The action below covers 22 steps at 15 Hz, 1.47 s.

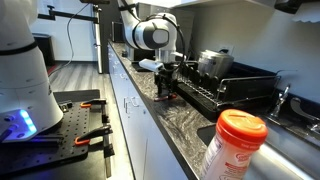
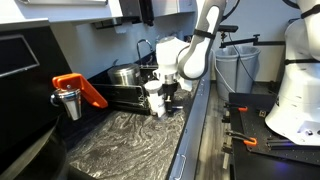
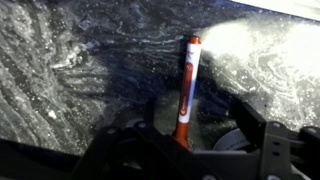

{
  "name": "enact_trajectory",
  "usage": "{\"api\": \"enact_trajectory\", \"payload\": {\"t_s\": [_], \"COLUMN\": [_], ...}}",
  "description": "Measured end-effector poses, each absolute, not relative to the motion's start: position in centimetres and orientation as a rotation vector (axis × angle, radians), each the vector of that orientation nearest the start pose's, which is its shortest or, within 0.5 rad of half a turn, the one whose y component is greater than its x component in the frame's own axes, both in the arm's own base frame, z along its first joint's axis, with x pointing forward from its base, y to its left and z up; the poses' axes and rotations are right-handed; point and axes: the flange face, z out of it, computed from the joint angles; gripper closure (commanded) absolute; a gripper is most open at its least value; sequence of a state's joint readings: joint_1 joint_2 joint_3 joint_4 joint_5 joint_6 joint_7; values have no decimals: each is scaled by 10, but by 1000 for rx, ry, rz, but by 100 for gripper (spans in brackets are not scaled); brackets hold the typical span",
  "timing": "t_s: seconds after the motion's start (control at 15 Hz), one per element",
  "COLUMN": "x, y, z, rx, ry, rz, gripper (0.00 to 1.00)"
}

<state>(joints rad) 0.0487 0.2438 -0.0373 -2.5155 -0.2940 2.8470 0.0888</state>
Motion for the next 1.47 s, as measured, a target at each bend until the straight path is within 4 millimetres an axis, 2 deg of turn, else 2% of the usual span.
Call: {"api": "enact_trajectory", "payload": {"t_s": [0.47, 1.13, 1.47], "x": [477, 476, 462], "y": [28, 24, 19], "z": [197, 198, 201], "rx": [-3222, -3226, -3233], "ry": [-351, -340, -332], "rz": [-171, -167, -125], "gripper": [99, 97, 97]}}
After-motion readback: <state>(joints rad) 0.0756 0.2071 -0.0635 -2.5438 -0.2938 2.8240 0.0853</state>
